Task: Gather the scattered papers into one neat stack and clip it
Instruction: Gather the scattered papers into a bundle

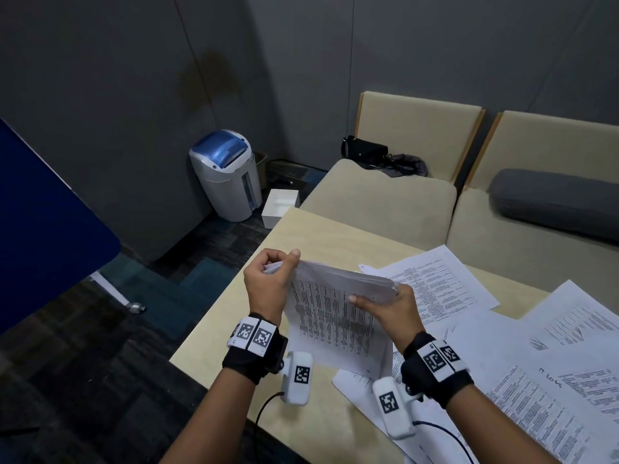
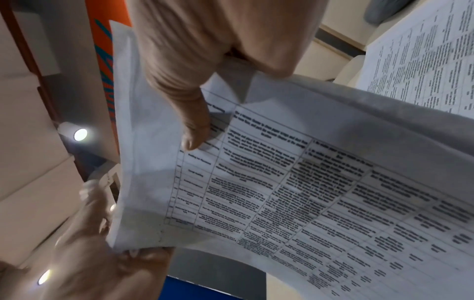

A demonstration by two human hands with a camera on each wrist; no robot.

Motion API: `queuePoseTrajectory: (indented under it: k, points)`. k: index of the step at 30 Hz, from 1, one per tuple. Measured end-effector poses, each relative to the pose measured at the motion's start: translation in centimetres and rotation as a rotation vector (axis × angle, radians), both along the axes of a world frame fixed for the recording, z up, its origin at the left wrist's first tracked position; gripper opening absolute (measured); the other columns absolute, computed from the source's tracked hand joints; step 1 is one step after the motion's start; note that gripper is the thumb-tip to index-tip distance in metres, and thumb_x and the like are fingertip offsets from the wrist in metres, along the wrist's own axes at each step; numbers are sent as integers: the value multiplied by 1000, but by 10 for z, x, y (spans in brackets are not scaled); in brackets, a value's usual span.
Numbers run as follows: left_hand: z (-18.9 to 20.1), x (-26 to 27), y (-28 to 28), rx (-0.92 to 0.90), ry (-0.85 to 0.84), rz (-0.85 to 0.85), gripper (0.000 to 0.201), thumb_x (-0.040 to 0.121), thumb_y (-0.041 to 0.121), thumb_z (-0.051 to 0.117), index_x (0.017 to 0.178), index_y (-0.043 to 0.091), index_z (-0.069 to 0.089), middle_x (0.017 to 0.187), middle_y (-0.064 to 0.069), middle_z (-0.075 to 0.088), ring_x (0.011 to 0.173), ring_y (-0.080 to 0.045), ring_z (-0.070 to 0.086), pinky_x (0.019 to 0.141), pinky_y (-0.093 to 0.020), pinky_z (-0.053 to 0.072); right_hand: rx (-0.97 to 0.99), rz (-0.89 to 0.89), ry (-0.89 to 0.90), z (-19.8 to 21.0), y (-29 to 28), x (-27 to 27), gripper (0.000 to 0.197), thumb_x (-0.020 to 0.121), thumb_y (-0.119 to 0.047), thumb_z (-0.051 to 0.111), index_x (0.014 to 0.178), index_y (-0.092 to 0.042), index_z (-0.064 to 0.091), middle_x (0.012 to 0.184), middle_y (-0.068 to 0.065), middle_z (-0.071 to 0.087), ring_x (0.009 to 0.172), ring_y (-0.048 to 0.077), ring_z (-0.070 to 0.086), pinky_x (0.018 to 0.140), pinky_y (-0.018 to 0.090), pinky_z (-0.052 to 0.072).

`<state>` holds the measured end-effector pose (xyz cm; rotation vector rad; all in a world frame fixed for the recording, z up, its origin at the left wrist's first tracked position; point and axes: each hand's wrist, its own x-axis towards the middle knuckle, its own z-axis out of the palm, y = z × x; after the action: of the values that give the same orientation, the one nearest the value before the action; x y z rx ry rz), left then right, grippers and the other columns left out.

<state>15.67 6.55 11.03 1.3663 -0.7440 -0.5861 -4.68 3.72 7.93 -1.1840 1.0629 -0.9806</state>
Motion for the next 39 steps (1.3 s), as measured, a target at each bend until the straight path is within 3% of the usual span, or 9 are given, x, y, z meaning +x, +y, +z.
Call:
queuePoseTrajectory:
  k: [6,11,16,19,21,26,29,34,39]
  points:
    - [3,19,11,-113,137,-188,78,57,65,79,96,-1,63,85,-3,72,77,-14,68,65,-23,54,-62,-25,-85,18,-6,1,22,60,-6,86,72,-14,70,74,4,75,81,27,73,85,45,58]
    - [23,19,15,-206,85,-182,51,67,67,70,78,18,73,65,4,66,60,-10,62,54,-22,50,-127,15,-200,41,-14,6,46,56,-7,85,98,4,68,92,12,76,89,25,73,82,39,58]
    - [-2,12,20,-123,87,-48,63,67,79,59,78,18,69,66,-6,54,60,-20,52,54,-30,42,-100,99,-77,13,-12,9,58,48,-22,92,101,-12,71,99,8,75,97,23,71,83,41,58]
    - [-25,5,28,-6,126,38,79,63,81,61,99,11,68,91,-11,69,87,-30,67,77,-47,58,32,145,22,-15,-4,16,78,35,-44,94,104,-17,68,100,5,75,95,19,72,86,46,58]
    - [-28,5,30,1,128,96,64,64,79,64,95,23,70,94,-8,72,93,-30,68,84,-52,56,48,134,63,-26,-1,22,76,40,-42,94,106,-16,69,100,4,76,94,19,72,87,48,58]
    - [-13,9,21,-58,129,183,50,71,71,63,57,24,50,52,14,47,51,-10,44,53,-25,40,16,95,114,-33,1,33,54,58,-20,93,108,-18,70,98,0,76,93,14,72,86,43,58]
    - [-9,13,14,-111,122,252,65,79,57,63,66,-5,48,59,-10,42,56,-22,40,54,-29,36,18,85,134,-34,1,37,53,58,-22,93,105,-13,71,85,-5,75,76,4,72,75,34,60]
    - [-10,19,4,37,16,320,40,86,39,65,70,3,57,61,-6,55,55,-16,50,53,-30,44,13,76,157,-40,-1,39,42,60,-19,92,97,-18,73,92,0,77,86,14,74,85,41,59]
    - [-5,21,8,-48,-142,244,36,79,43,74,75,10,61,67,1,61,55,-8,55,50,-20,45,-3,51,130,-29,-1,40,28,65,-25,89,85,-24,69,85,-4,75,78,11,72,71,27,56]
